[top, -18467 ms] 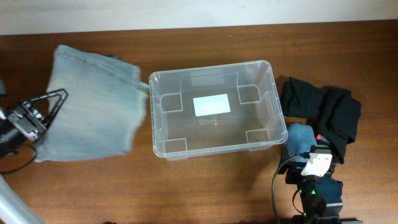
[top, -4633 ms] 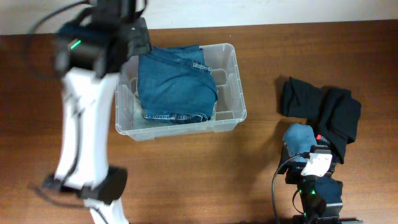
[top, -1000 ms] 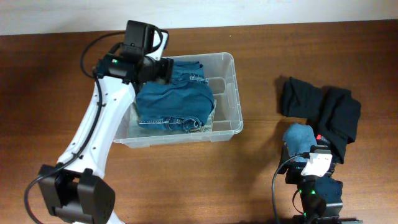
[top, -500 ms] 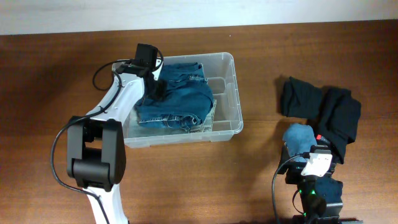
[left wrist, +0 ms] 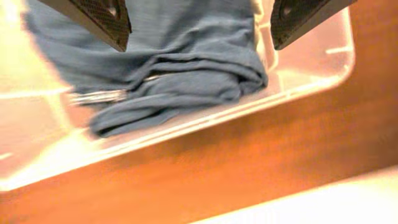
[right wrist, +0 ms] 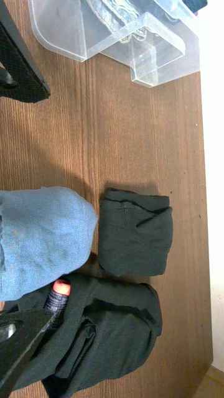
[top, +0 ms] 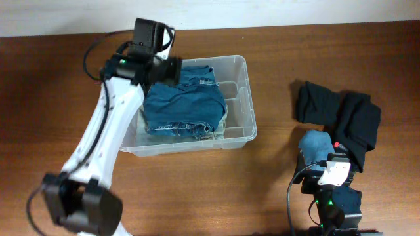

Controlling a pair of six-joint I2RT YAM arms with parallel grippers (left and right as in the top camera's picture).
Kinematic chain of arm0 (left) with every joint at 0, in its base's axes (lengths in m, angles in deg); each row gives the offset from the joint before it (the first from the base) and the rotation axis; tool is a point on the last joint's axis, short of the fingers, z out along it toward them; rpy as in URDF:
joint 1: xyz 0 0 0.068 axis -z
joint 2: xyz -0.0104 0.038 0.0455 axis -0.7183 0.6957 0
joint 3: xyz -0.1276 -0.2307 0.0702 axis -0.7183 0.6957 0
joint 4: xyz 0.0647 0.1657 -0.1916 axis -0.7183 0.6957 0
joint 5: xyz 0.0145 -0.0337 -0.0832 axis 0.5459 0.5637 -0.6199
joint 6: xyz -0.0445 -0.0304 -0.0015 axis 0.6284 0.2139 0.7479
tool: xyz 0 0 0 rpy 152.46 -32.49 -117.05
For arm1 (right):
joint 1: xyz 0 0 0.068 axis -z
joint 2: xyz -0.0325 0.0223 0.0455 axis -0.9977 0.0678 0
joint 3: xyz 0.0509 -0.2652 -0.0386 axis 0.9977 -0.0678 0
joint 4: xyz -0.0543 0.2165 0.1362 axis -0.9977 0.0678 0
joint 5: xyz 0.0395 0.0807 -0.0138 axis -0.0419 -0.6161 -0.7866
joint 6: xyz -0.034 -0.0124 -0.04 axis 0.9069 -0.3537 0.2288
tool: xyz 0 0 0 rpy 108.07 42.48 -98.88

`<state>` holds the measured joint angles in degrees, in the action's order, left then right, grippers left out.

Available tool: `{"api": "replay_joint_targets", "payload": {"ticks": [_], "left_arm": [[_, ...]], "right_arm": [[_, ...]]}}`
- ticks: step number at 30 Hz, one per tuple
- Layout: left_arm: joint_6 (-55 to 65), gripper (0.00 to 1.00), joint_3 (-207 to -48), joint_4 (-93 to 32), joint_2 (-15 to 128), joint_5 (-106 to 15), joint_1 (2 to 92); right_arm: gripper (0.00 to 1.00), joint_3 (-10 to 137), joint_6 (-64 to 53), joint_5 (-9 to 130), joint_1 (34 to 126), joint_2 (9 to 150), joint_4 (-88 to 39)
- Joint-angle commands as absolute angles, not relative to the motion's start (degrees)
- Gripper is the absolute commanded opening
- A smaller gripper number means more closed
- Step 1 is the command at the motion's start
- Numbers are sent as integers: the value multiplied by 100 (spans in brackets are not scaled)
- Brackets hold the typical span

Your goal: Pack container

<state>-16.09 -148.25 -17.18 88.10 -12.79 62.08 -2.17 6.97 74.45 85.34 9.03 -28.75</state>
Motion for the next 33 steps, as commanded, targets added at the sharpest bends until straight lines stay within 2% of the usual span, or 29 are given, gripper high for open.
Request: {"api": "replay_joint_targets", "payload": {"ticks": [1, 9, 13, 16, 20, 22, 28, 33], "left_arm": [[-2479, 73, -14768, -1501, 8932, -1983, 6418], [-5163, 72, -14396, -1049, 9682, -2752, 6614], [-5714, 72, -14162, -1027, 10519, -2774, 6562], [-5849, 72, -14156, -994, 11183, -2593, 6562], [-5840, 57, -14173, -780, 11485, -1976, 6575], [-5834, 53, -14339, -535, 11435, -1880, 6592], [-5386, 53, -15666, 497, 11074, -1891, 6616], [-5875, 62, -16855, 1043, 10700, -1729, 6610]], "right_arm": [[98, -258, 675, 7495, 8575, 861, -2862], [98, -258, 675, 7495, 8575, 861, -2860], [98, -258, 675, 7495, 8575, 861, -2862], [98, -258, 675, 7495, 8575, 861, -2860], [98, -258, 675, 7495, 8575, 861, -2862], [98, -258, 675, 7495, 8575, 861, -2860], [98, -258, 675, 7495, 8575, 861, -2860], [99, -258, 675, 7495, 8575, 861, -2862]]}}
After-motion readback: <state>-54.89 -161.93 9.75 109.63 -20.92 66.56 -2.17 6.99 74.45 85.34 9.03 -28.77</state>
